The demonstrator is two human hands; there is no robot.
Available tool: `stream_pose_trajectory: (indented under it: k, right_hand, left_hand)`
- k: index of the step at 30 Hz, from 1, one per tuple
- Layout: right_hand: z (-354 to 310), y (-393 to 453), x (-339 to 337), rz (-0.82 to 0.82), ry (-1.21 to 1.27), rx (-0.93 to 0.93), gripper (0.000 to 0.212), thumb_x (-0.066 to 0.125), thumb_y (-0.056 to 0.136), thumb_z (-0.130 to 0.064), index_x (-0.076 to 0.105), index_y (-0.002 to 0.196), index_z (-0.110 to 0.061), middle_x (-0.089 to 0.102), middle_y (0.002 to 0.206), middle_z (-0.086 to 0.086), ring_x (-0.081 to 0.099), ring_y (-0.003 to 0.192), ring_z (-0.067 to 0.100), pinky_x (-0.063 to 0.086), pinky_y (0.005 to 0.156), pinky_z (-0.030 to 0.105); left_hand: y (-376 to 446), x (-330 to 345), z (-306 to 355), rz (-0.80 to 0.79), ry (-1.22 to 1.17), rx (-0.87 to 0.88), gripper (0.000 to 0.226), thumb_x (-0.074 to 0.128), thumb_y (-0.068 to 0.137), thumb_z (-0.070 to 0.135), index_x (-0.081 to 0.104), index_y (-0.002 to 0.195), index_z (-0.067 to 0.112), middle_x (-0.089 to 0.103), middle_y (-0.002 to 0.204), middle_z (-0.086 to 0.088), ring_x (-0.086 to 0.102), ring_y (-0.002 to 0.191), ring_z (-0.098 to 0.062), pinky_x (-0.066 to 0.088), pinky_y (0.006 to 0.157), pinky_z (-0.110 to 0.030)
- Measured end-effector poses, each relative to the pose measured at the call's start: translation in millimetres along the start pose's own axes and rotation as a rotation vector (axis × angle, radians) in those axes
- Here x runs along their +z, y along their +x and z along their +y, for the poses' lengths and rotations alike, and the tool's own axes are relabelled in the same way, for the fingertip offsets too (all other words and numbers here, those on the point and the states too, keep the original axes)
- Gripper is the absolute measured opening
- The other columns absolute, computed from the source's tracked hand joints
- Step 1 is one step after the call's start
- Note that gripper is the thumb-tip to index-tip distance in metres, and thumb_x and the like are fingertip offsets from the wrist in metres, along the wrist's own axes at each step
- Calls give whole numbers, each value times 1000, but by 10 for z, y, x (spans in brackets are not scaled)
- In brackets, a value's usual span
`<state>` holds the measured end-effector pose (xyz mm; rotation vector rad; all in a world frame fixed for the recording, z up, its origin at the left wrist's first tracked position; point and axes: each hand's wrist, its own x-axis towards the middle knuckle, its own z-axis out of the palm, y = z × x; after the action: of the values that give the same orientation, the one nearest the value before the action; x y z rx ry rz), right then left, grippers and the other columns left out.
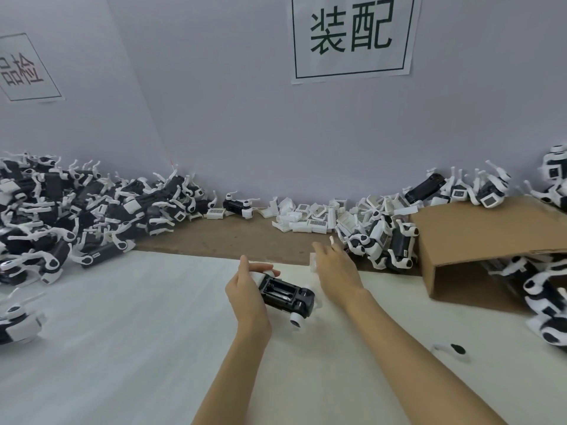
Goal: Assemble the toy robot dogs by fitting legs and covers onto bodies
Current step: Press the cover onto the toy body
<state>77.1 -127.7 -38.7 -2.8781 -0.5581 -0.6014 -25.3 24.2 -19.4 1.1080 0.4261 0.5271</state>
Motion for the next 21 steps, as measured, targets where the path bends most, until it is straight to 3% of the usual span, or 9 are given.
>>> stream_pose_trajectory:
  k: [4,8,11,15,17,21]
  right_hand:
    - [59,-282,-106,-18,249,-36,29,53,105,-13,63,132,-9,64,119,8,50,121,25,36,111,33]
    - [70,-837,-382,84,639,60,9,67,100,-25,76,98,-21,69,91,-9,61,91,12,47,84,25]
    - [104,-1119,-578,104,874,247,8,81,89,-20,75,87,-25,74,82,-16,68,80,1,47,74,11]
    - [132,-1322,-712,195,1193,473,12,86,83,-14,75,86,-16,74,102,-8,72,85,0,50,73,10]
    - [149,-1367,-733,190,1308,509,12,84,85,-16,72,88,-16,78,98,-4,73,91,3,51,76,11]
    - [210,-1381,-766,192,1477,593,38,84,85,-24,65,118,-23,79,105,0,76,98,17,52,91,29]
  left_hand:
    - [-7,-7,16,-11,7,-27,56,50,108,38,75,70,7,77,78,-16,68,78,-33,56,75,-40]
    - [-54,25,14,-47,15,-26,59,49,109,38,75,63,10,76,78,-16,68,83,-34,58,81,-45]
    - [-122,76,6,-93,38,-23,60,49,110,38,74,61,13,75,77,-17,68,85,-36,57,87,-50]
    - [-248,146,-14,-172,104,-19,60,49,110,42,74,61,17,76,80,-17,70,91,-38,57,92,-52]
    - [-316,187,-21,-195,126,-20,61,49,110,44,74,61,18,77,79,-16,70,89,-34,56,88,-47]
    - [-444,263,-33,-273,140,-48,65,45,110,49,73,62,15,76,80,-15,66,72,-25,54,73,-36]
